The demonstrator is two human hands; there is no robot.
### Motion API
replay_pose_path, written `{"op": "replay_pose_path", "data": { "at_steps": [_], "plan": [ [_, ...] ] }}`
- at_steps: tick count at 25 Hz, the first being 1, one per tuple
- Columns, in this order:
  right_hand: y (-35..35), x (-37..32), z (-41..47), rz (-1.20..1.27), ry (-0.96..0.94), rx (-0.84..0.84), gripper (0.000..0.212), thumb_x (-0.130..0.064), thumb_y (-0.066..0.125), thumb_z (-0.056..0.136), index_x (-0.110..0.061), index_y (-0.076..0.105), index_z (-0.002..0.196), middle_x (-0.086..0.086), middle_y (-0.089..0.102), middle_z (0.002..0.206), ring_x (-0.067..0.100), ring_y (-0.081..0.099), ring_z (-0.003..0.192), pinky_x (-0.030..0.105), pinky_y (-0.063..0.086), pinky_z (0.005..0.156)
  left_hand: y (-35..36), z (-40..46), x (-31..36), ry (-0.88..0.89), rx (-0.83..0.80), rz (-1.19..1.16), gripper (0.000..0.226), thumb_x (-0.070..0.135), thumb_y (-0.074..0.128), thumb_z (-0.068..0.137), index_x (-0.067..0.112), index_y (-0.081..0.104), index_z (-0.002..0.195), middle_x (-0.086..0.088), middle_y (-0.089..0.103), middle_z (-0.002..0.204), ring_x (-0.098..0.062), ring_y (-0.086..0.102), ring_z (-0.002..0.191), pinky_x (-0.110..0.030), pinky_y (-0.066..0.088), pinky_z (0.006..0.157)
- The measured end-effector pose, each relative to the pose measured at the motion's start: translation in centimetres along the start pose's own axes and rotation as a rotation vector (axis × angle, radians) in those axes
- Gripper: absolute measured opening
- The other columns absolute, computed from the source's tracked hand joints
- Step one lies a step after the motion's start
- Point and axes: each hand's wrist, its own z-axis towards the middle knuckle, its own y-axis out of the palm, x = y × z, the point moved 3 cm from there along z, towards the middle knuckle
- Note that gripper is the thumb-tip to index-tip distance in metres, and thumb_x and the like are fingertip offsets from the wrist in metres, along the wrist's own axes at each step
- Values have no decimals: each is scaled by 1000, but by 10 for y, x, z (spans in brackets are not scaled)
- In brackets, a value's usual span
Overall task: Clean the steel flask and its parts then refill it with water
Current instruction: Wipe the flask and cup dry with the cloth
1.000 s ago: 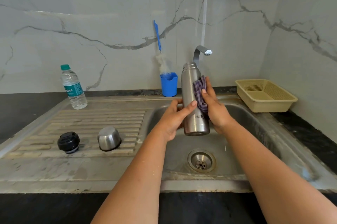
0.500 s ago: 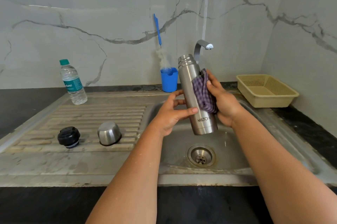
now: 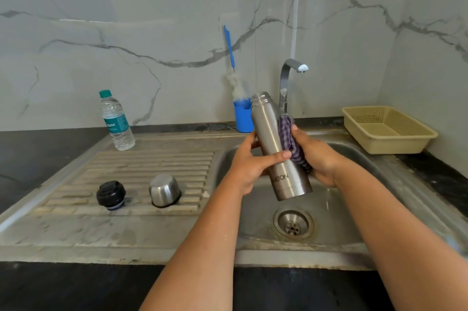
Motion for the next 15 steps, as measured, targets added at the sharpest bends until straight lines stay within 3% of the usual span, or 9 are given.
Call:
{"op": "replay_pose_path", "data": {
  "at_steps": [3,6,8,10,12,13,15],
  "plan": [
    [-5,6,-5,-63,130,-54,51,-55,42,96,-16,60,123,9,70,112,26,66,104,45,51,94,-11,6,-1,-38,53,-71,99,18,91,64,18,38,147,-7,64,127,-22,68,108,-36,60,77],
    [7,11,-7,-120,113,-120,47,-52,38,98,-20,53,130,8,66,119,24,64,108,43,50,95,-17,4,3,-58,63,-83,48,16,78,80,13,60,125,-4,73,102,-20,69,93,-26,55,65],
    [15,6,-4,-118,-22,-24,50,-51,33,100,-21,48,137,8,63,125,21,62,110,41,47,99,-11,0,8,-75,-17,-61,26,16,71,85,13,67,111,-7,72,94,-22,67,87,-29,56,71],
    [11,-5,-2,-2,-128,149,50,-52,30,100,-21,52,133,6,65,119,20,61,107,40,48,96,-5,-2,10,-84,-140,-14,38,23,73,78,13,68,114,-9,71,99,-23,67,92,-36,54,82],
    [-8,-14,-1,242,-145,290,47,-55,34,99,-22,60,120,6,68,110,20,64,102,38,49,89,3,-5,9,-124,-285,20,49,29,73,68,16,68,115,-7,71,100,-20,66,93,-35,52,84],
    [-18,-16,0,341,-139,318,47,-57,38,97,-22,62,118,8,69,110,22,65,102,39,50,89,8,-6,6,-144,-334,27,52,30,74,66,17,68,115,-6,71,100,-20,66,93,-34,52,83],
    [-24,-15,-2,292,-106,301,50,-59,40,95,-20,62,119,10,69,112,25,66,101,43,51,92,16,-5,4,-157,-296,11,54,28,77,66,16,66,117,-6,71,101,-21,66,94,-34,53,82]
  ]
}}
